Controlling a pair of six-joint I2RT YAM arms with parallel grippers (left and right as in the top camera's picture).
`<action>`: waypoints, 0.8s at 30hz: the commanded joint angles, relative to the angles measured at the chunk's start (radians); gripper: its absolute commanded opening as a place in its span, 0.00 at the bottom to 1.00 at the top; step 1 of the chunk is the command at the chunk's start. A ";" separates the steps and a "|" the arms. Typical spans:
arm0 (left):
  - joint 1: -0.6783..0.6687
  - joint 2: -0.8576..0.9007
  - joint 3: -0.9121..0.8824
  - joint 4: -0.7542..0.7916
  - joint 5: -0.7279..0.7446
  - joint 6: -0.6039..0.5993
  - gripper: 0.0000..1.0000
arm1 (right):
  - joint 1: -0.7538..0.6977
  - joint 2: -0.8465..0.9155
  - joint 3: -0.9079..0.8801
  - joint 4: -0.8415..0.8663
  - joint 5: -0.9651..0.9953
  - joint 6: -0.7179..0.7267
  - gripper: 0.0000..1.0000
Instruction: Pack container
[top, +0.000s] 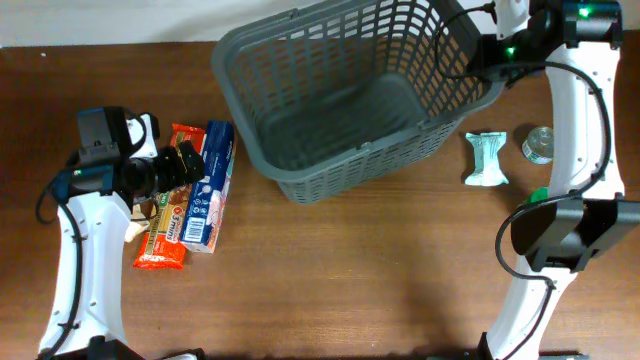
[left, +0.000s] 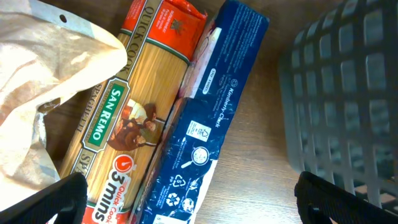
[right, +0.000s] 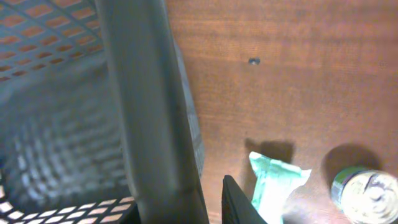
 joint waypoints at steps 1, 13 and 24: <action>0.006 0.007 0.019 0.000 -0.010 0.006 0.99 | 0.004 -0.016 -0.001 -0.043 0.053 0.068 0.11; 0.006 0.007 0.019 0.000 -0.010 0.006 0.99 | 0.005 -0.020 -0.001 -0.207 0.091 0.264 0.05; 0.006 0.007 0.019 0.000 -0.010 0.006 0.99 | 0.005 -0.020 -0.001 -0.225 0.102 0.439 0.04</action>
